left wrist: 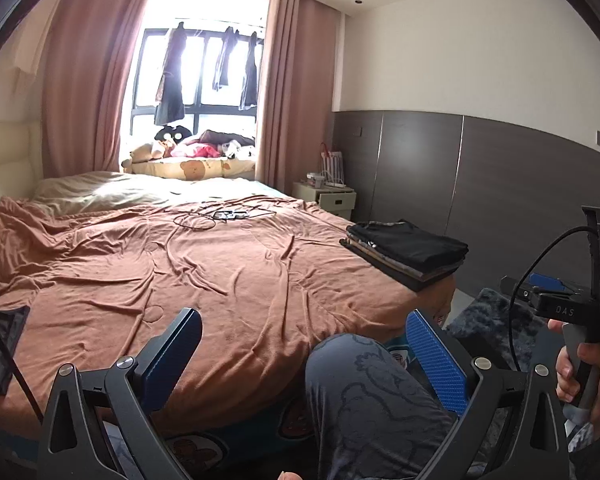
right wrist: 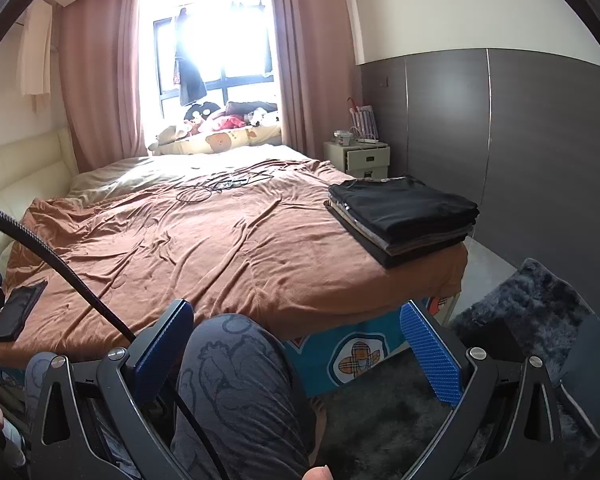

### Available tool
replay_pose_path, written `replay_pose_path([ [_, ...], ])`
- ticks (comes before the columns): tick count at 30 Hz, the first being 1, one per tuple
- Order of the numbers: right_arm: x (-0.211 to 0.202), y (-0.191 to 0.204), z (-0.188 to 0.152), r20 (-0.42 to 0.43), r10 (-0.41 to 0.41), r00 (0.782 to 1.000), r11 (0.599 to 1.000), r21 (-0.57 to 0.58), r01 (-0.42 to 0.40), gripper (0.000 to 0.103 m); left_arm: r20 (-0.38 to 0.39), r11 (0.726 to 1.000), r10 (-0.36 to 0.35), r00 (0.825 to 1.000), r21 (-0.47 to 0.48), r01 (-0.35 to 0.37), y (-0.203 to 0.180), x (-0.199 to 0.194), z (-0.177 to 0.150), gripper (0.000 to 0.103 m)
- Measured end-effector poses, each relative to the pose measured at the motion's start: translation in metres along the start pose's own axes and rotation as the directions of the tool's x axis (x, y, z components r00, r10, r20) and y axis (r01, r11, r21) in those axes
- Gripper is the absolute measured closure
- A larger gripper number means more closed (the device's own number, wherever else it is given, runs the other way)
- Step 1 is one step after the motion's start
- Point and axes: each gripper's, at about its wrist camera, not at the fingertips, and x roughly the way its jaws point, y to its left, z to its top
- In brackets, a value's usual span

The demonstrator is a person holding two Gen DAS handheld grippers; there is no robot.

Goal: Fold small clothes

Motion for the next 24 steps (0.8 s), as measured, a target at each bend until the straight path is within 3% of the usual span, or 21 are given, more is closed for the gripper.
replay_pose_path([
  [24,-0.008,0.005,-0.004,0.018,0.010,1.000,1.000,0.012,-0.010,0.000,0.015,0.999,0.029,0.999,-0.031,-0.028,0.006,-0.014,0.002,0.000],
])
